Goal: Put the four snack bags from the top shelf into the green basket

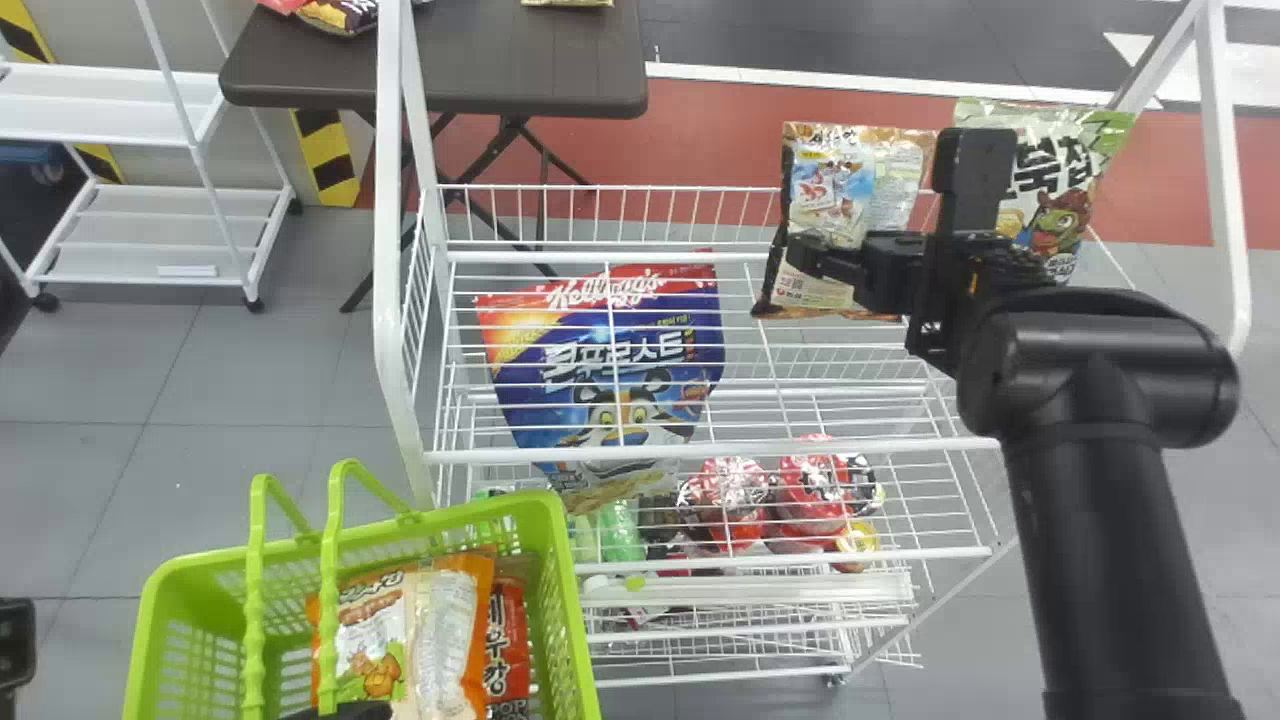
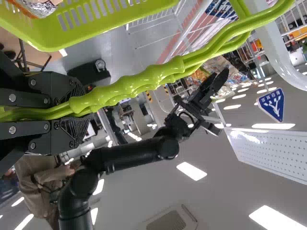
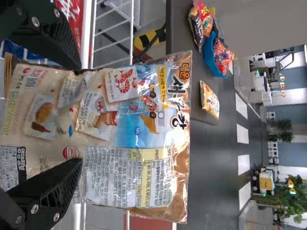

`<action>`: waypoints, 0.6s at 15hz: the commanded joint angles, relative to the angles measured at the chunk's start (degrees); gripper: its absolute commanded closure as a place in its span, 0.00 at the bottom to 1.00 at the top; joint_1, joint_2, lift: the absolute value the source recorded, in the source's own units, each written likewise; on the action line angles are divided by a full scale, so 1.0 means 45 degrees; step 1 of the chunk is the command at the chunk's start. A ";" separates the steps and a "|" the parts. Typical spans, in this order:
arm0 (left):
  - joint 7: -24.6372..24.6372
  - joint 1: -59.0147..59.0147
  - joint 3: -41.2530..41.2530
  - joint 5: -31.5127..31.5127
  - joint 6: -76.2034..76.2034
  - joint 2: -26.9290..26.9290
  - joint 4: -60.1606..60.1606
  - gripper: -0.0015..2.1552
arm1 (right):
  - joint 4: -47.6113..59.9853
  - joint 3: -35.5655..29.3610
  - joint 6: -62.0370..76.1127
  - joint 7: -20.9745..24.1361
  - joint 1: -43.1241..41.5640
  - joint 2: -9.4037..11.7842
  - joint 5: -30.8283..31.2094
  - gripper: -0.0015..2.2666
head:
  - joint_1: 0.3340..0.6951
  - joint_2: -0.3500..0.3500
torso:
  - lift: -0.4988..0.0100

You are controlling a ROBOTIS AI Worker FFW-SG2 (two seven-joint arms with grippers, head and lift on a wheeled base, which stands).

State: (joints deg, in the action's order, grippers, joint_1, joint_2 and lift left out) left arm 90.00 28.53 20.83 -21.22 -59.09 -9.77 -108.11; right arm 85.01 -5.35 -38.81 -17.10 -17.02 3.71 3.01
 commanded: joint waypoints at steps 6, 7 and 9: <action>0.0126 0.0028 0.0117 -0.0012 0.0092 0.0002 0.0117 1.00 | 0.0932 0.0056 0.1406 0.0498 0.1145 -0.0083 -0.0082 1.00 | 1.00 0.35 | 0.98; 0.0126 0.0028 0.0117 -0.0012 0.0092 0.0002 0.0117 1.00 | 0.1225 0.0017 0.1445 0.0498 0.1379 -0.0083 -0.0102 1.00 | 1.00 0.35 | 0.98; 0.0126 0.0028 0.0117 -0.0012 0.0092 0.0002 0.0137 1.00 | 0.1772 -0.0120 0.1484 0.0440 0.1789 -0.0083 -0.0219 1.00 | 1.00 0.35 | 0.98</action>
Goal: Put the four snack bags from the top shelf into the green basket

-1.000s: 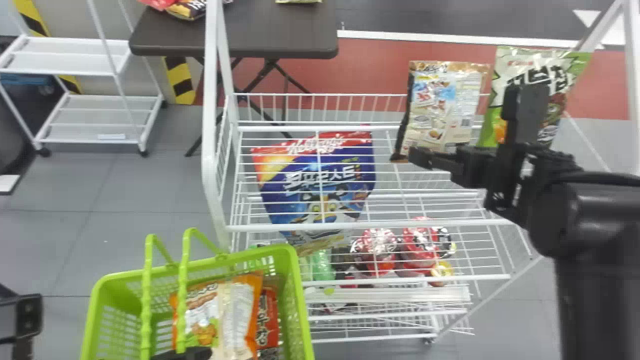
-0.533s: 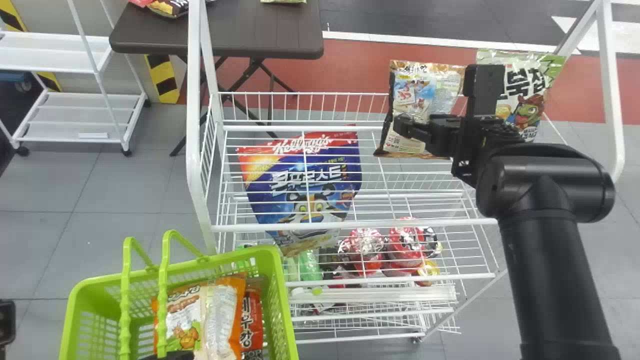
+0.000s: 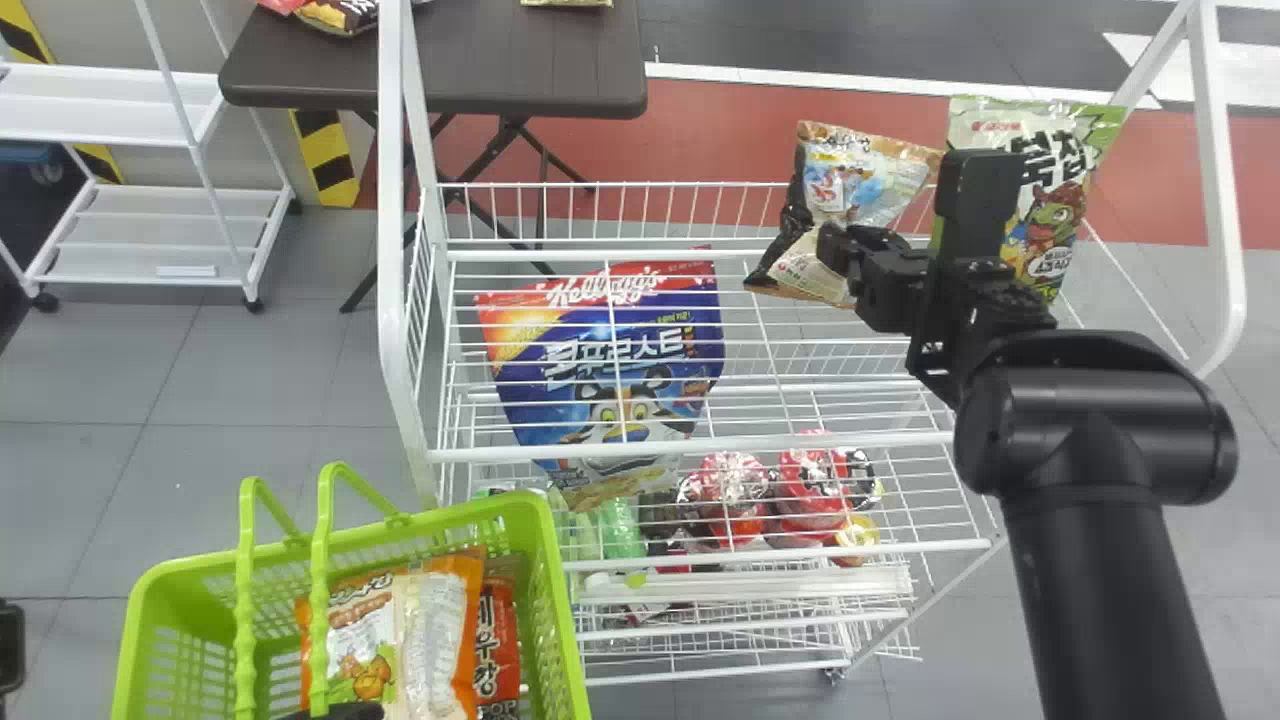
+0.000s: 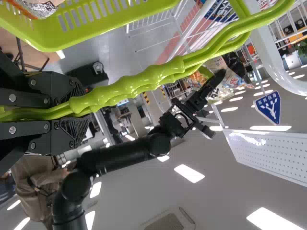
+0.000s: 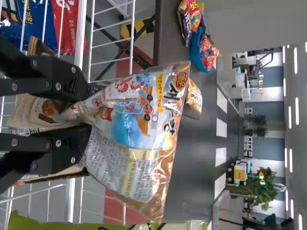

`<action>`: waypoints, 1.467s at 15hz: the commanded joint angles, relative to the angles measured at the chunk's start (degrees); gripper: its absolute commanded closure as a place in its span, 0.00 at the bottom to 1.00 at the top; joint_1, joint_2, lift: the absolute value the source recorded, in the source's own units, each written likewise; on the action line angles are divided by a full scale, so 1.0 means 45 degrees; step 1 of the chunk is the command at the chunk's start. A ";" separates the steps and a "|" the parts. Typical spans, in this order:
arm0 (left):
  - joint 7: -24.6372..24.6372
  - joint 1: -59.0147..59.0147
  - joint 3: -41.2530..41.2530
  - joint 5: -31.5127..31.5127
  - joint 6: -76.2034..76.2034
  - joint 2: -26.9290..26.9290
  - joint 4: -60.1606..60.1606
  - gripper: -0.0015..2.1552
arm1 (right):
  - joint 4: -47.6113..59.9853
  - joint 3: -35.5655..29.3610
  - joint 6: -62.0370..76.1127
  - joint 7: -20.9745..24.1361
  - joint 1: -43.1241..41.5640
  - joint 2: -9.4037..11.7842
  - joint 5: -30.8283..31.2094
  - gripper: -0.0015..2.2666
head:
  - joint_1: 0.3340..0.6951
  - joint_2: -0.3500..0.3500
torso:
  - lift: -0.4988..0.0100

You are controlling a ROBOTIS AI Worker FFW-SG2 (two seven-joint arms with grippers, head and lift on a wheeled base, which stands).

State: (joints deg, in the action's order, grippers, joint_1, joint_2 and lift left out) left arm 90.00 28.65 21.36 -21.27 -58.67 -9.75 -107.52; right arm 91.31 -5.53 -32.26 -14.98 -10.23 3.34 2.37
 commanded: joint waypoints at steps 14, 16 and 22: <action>0.0126 -0.0117 -0.0040 0.0000 0.0000 0.0019 0.0144 1.00 | 1.2072 0.0838 -0.8564 -0.2667 0.8112 0.0118 -0.5977 1.00 | 1.00 0.70 | 0.98; 0.0126 -0.0117 -0.0079 0.0000 0.0000 0.0019 0.0144 1.00 | 1.1604 0.1658 -0.8876 -0.2823 0.8093 0.0118 -0.6035 1.00 | 1.00 0.80 | 0.98; 0.0126 -0.0078 -0.0176 -0.0019 -0.0039 0.0039 -0.0031 1.00 | 0.7912 0.3611 -0.9619 -0.2804 0.6511 0.0137 -0.6152 1.00 | 1.00 1.00 | 0.98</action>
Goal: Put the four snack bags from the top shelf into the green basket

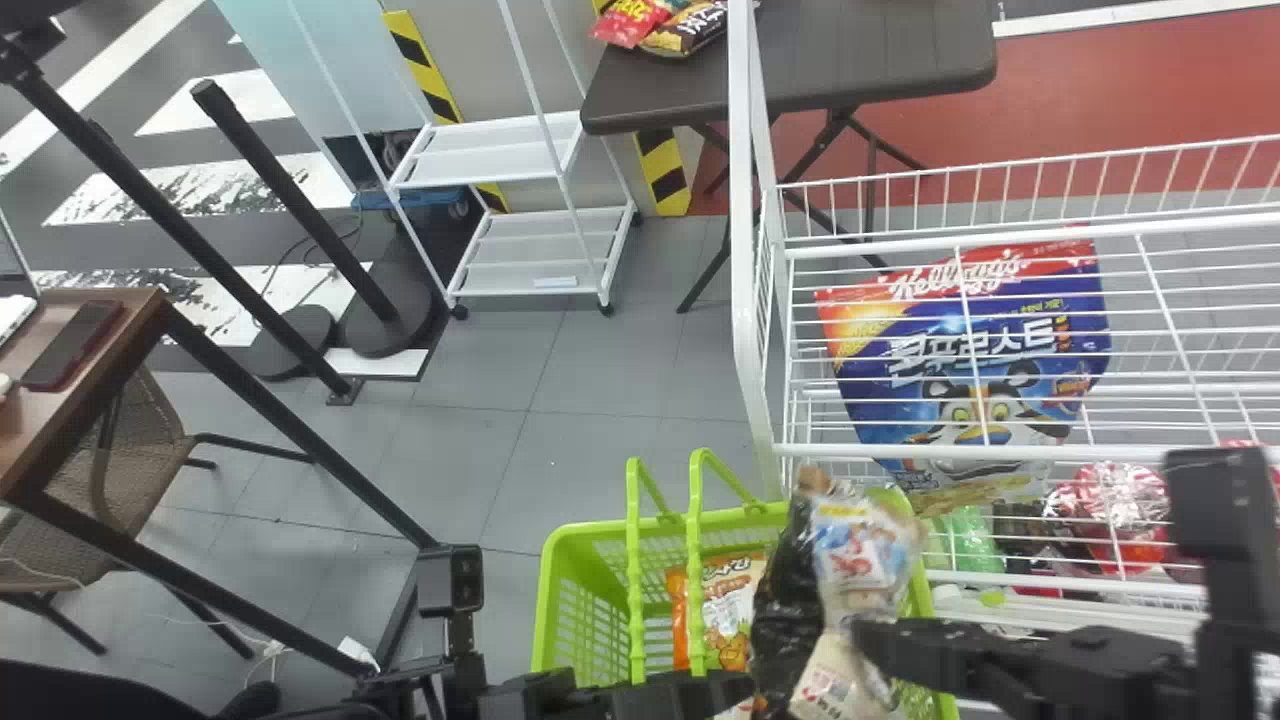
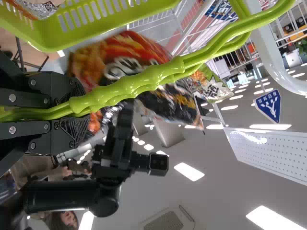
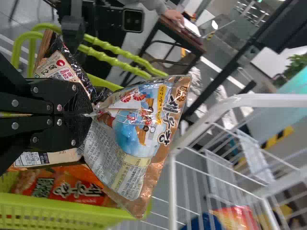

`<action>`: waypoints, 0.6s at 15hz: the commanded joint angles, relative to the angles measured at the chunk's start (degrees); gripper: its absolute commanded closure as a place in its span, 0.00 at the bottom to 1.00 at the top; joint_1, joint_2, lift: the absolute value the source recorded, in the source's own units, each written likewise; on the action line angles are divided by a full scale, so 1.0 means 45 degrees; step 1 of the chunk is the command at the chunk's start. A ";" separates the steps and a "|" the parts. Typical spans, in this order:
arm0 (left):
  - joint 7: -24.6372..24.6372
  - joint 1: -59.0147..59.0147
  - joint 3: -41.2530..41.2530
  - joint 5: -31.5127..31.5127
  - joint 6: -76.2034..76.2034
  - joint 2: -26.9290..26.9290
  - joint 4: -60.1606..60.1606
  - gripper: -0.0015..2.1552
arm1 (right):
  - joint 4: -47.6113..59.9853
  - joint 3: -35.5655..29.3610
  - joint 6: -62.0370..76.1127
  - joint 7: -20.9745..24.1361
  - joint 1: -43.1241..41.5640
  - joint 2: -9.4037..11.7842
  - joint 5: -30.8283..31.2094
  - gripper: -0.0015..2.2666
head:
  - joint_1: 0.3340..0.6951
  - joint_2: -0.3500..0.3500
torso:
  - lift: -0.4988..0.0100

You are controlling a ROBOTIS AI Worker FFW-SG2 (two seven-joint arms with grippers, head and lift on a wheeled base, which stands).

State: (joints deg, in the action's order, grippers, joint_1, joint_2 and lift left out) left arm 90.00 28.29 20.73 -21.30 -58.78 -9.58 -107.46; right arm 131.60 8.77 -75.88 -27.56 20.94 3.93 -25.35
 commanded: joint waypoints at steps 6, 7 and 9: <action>0.0126 0.0120 -0.0505 -0.0014 -0.0210 0.0000 -0.0535 1.00 | -0.4478 0.2427 0.1949 0.0207 -0.2426 -0.0131 -0.0207 1.00 | 1.00 1.00 | 0.98; 0.0126 0.0179 -0.0603 -0.0014 -0.0210 0.0000 -0.0633 1.00 | -0.5103 0.2837 0.2184 0.0363 -0.2856 -0.0170 -0.0226 1.00 | 1.00 1.00 | 0.98; 0.0126 0.0237 -0.0622 -0.0014 -0.0210 0.0000 -0.0730 1.00 | -0.6041 0.3325 0.2301 0.0539 -0.3520 -0.0404 -0.0226 0.94 | 1.00 1.00 | 0.98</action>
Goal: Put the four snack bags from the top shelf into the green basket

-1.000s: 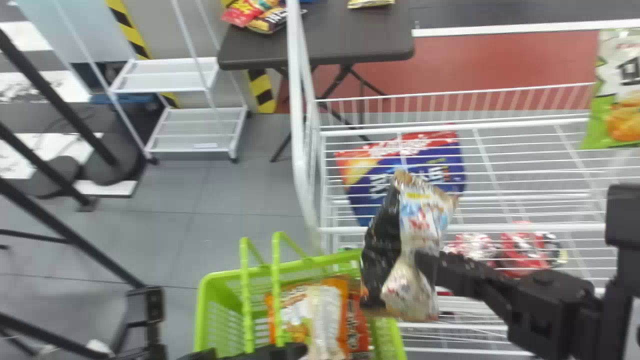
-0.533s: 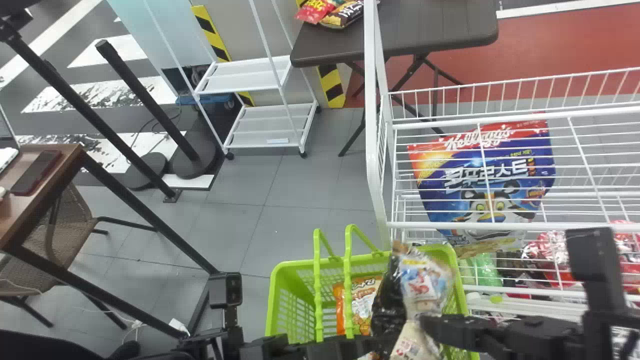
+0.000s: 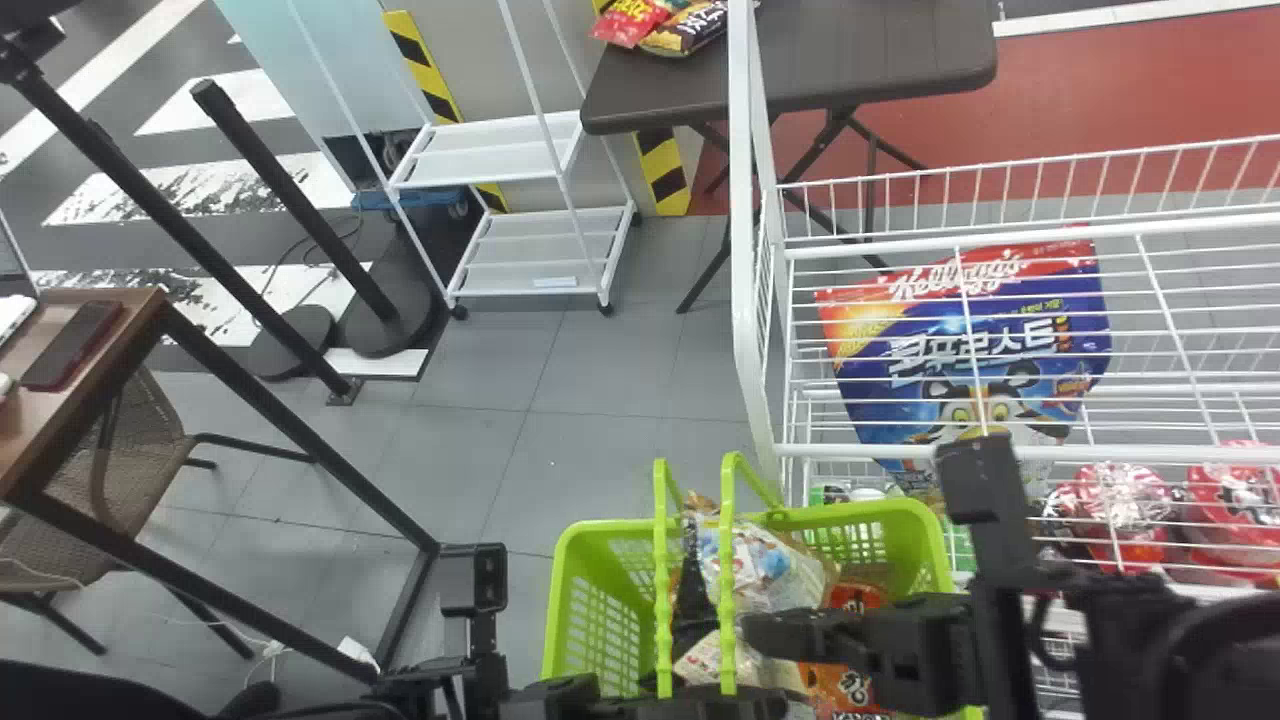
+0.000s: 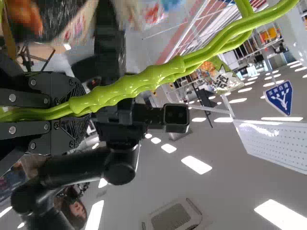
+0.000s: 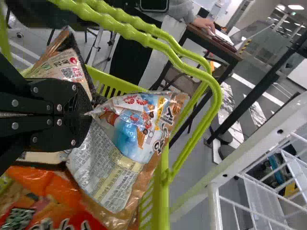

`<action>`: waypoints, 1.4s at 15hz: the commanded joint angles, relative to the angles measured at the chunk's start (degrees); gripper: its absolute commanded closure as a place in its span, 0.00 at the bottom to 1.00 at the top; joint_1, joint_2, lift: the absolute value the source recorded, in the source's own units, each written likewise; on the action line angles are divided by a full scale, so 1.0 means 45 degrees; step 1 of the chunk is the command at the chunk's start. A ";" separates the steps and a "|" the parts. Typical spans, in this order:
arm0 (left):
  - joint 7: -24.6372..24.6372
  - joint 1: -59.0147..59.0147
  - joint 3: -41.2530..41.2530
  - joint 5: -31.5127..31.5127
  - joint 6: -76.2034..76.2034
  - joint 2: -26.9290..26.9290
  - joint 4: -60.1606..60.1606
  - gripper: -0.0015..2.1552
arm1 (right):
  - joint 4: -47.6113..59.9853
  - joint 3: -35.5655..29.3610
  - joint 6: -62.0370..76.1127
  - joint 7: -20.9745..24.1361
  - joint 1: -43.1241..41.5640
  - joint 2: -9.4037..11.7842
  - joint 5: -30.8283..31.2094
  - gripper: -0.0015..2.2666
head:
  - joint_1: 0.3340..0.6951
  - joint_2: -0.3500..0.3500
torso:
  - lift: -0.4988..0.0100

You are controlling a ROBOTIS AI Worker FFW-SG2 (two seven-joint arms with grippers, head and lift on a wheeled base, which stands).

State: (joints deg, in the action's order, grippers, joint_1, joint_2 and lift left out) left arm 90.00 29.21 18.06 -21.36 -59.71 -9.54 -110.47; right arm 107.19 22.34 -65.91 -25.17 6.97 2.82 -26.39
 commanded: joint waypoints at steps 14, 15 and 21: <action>0.0126 -0.0124 0.0050 0.0000 -0.0004 -0.0145 0.0155 1.00 | 0.4481 -0.7308 -0.2453 -0.0832 0.0990 0.0311 -0.0152 0.02 | 1.00 0.95 | 0.98; 0.0126 -0.0124 0.0031 0.0000 -0.0004 -0.0145 0.0155 1.00 | 0.3993 -0.7601 -0.1360 -0.0578 0.0502 0.0291 0.0845 0.02 | 1.00 0.85 | 0.98; 0.0126 -0.0065 0.0109 -0.0020 0.0035 -0.0125 0.0292 1.00 | -0.1828 -0.7484 0.5711 0.1590 -0.2916 0.0272 0.5181 0.02 | 1.00 0.34 | 0.98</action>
State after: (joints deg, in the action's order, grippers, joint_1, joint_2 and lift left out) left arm 90.00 28.68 18.24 -21.39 -59.58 -10.12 -109.39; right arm 105.87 -11.78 -47.94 -19.19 -2.49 4.08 -7.47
